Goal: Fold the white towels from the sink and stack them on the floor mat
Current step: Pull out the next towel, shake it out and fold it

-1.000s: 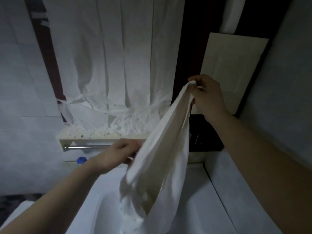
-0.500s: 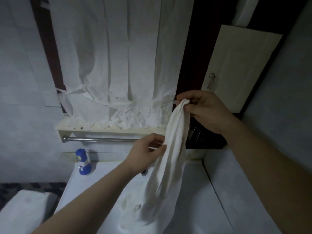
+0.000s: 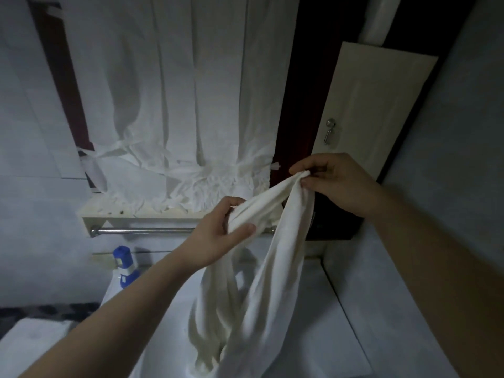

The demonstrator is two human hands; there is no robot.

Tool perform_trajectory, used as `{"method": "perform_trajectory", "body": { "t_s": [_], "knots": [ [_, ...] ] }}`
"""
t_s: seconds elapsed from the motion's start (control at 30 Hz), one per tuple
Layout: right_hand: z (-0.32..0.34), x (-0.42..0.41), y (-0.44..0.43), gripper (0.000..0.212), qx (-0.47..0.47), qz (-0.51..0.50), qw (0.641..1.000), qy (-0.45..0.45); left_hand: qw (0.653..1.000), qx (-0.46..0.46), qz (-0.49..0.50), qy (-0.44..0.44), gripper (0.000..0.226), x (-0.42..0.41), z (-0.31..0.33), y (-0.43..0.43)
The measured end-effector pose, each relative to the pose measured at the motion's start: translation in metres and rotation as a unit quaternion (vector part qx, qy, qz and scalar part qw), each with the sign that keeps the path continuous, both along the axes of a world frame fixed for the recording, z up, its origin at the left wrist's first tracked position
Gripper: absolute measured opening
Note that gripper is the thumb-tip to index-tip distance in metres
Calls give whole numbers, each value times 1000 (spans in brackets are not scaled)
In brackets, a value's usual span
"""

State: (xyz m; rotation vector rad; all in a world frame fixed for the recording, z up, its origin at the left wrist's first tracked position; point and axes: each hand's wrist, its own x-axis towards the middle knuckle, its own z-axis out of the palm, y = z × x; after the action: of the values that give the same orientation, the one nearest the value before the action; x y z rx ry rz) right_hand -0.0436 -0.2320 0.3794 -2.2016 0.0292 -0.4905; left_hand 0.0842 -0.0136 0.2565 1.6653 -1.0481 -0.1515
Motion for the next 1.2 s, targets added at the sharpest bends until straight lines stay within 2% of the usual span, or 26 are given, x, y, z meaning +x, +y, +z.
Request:
{"method": "perform_trajectory", "body": {
  "t_s": [0.07, 0.13, 0.2, 0.3, 0.4, 0.5, 0.6, 0.7, 0.87, 1.03, 1.2],
  "knots": [
    [2, 2, 3, 30, 6, -5, 1000, -12, 999, -6, 14, -44, 33, 7, -5, 2],
    [3, 4, 7, 29, 1, -9, 1000, -13, 999, -33, 34, -20, 41, 9, -7, 3],
    [5, 7, 10, 29, -12, -13, 1000, -11, 997, -43, 67, -8, 39, 10, -10, 4],
    [11, 12, 13, 27, -28, -39, 999, -26, 994, -30, 108, 2, 19, 11, -12, 4],
    [22, 17, 17, 24, -43, -69, 995, -64, 996, 48, 74, 19, 22, 14, -11, 7],
    [37, 22, 24, 23, -53, -88, 989, -107, 996, 72, 43, 19, 19, 15, -5, 7],
    [50, 22, 30, 22, -42, -121, 979, -160, 992, 81, 88, -25, 21, 19, 1, 6],
    [57, 17, 30, 22, -13, -157, 967, -201, 979, 128, 148, -60, 24, 28, -6, 12],
    [52, 15, 29, 22, -11, -169, 969, -178, 972, 150, 180, -14, 13, 42, -33, 24],
    [40, 18, 23, 23, -14, -189, 971, -147, 981, 116, 157, 3, 40, 44, -40, 31],
    [41, 25, 11, 27, 15, -223, 961, -160, 985, 71, 152, 39, 24, 45, -41, 32]
  ]
}}
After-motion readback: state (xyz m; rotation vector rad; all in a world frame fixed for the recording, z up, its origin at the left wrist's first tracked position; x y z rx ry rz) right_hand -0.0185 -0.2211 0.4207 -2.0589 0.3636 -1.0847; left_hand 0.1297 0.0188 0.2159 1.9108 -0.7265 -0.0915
